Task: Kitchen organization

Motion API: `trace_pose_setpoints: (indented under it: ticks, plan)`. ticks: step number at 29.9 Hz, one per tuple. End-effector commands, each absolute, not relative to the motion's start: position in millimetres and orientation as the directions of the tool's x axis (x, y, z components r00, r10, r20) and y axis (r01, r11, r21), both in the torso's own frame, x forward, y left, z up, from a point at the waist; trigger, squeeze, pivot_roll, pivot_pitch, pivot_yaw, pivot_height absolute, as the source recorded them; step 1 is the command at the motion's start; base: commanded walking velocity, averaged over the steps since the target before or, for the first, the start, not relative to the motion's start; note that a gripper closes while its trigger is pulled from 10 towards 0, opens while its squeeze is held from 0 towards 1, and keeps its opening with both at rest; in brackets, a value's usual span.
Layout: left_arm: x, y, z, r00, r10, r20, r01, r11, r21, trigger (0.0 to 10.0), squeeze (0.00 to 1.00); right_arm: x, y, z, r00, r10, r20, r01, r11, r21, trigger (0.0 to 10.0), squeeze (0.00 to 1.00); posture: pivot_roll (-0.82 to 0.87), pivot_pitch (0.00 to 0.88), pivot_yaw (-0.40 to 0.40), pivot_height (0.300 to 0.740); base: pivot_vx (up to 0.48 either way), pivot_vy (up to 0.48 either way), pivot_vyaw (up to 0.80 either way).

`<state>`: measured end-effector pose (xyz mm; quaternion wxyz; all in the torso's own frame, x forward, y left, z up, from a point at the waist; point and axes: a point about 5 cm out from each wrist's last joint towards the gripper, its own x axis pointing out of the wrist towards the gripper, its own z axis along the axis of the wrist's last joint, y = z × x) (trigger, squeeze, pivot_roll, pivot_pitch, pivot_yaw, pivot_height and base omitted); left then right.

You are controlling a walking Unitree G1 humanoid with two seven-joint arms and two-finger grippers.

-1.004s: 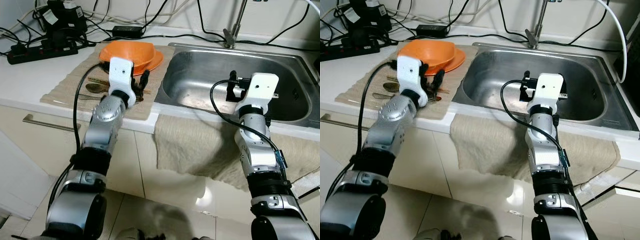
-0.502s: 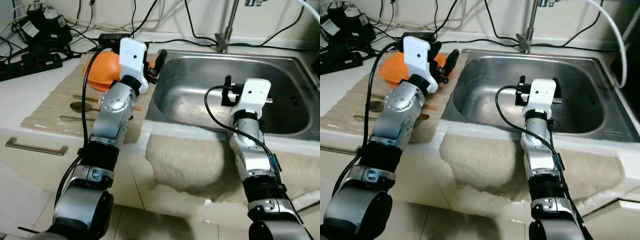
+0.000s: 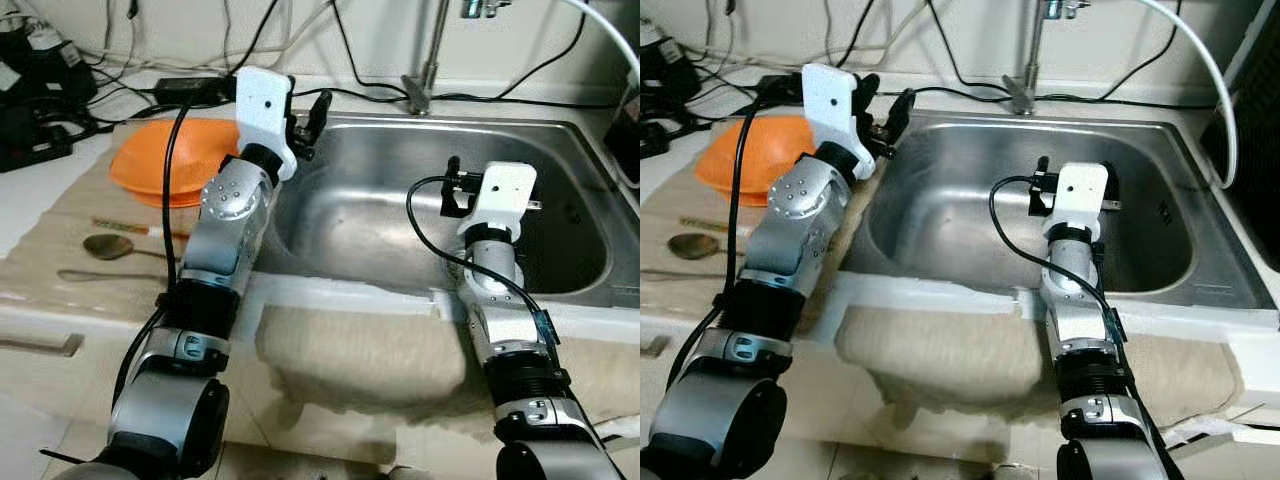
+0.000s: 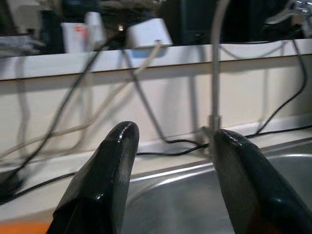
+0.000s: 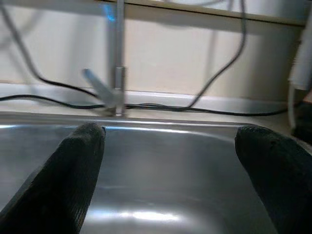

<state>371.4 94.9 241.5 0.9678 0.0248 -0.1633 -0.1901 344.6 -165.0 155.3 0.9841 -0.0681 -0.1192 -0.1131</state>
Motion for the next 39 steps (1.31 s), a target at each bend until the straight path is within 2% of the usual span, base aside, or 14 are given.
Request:
trace_pose_setpoints:
  ticks: [1, 10, 15, 29, 39]
  plan:
    - [372.0, 100.8, 240.9, 0.885, -0.354, 0.301, 0.335, 0.935, 0.114, 10.0, 0.0, 344.1, -158.0, 150.1, 0.955, -0.182, 0.234, 0.211, 0.972, -0.105, 10.0, 0.0, 0.03, 0.0, 0.056, 0.74, 0.0, 0.0, 0.0]
    - [381.6, 121.6, 229.2, 0.922, -0.332, 0.2, 0.313, 0.942, 0.124, 10.0, 0.0, 345.2, -154.9, 148.3, 0.965, -0.163, 0.207, 0.182, 0.98, -0.077, 10.0, 0.0, 0.04, 0.0, 0.057, 0.74, 0.0, 0.0, 0.0]
    - [384.0, 135.3, 216.6, 0.954, -0.257, 0.156, 0.241, 0.964, 0.114, 10.0, 0.0, 346.8, -154.6, 144.5, 0.973, -0.161, 0.168, 0.17, 0.984, -0.043, 10.0, 0.0, 0.04, 0.0, 0.056, 0.74, 0.0, 0.0, 0.0]
    - [377.9, 124.7, 212.6, 0.936, -0.313, 0.159, 0.286, 0.943, 0.171, 10.0, 0.0, 345.8, -153.9, 142.4, 0.974, -0.159, 0.163, 0.165, 0.986, -0.027, 10.0, 0.0, 0.04, 0.0, 0.059, 0.74, 0.0, 0.0, 0.69]
    - [376.2, 117.3, 212.8, 0.925, -0.341, 0.168, 0.312, 0.933, 0.179, 10.0, 0.0, 343.4, -153.9, 142.3, 0.97, -0.162, 0.178, 0.175, 0.983, -0.055, 10.0, 0.0, 0.03, 0.0, 0.066, 0.74, 0.0, 0.0, -0.07]
